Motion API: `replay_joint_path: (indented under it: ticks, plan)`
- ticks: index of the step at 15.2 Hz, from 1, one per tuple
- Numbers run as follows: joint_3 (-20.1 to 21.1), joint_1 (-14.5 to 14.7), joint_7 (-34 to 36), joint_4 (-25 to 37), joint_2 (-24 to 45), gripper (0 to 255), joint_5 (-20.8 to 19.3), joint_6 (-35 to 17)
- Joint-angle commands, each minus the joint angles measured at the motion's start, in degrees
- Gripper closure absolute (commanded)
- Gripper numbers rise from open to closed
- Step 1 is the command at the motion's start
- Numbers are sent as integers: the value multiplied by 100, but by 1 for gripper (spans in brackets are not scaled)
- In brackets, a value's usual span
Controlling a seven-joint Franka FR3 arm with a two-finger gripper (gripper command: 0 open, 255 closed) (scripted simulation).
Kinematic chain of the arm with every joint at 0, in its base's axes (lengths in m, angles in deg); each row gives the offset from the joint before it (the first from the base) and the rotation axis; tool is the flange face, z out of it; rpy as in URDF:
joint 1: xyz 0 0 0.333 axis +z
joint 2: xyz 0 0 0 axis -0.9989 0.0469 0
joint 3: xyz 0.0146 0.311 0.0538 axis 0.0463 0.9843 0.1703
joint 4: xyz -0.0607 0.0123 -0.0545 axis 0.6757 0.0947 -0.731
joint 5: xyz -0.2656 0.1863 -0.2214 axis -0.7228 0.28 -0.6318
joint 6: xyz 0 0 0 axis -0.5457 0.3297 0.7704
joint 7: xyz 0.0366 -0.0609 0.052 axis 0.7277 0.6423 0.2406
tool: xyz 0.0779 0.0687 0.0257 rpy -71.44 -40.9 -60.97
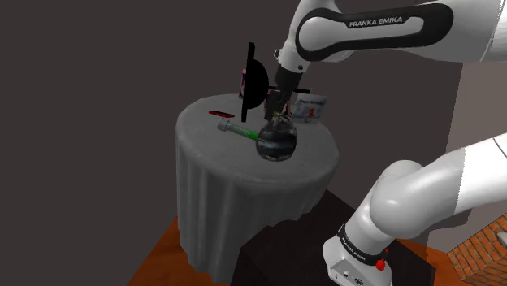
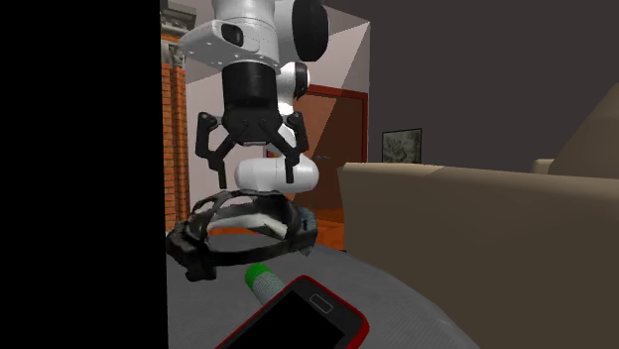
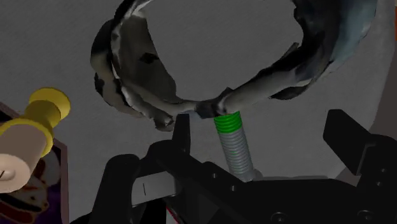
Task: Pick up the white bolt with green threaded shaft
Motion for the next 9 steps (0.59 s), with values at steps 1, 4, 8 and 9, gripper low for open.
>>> replay_joint_path:
  ticks: [1, 4, 8, 9]
  plan:
    - [-57, 72, -294, 131, 559, 0, -9, -265]
    - [-47, 209, -649, 410, 1209, 0, 18, -644]
    - [1, 370, -1102, 863, 2066, 0, 58, -1059]
    - [13, 391, -1168, 939, 2194, 0, 64, -1113]
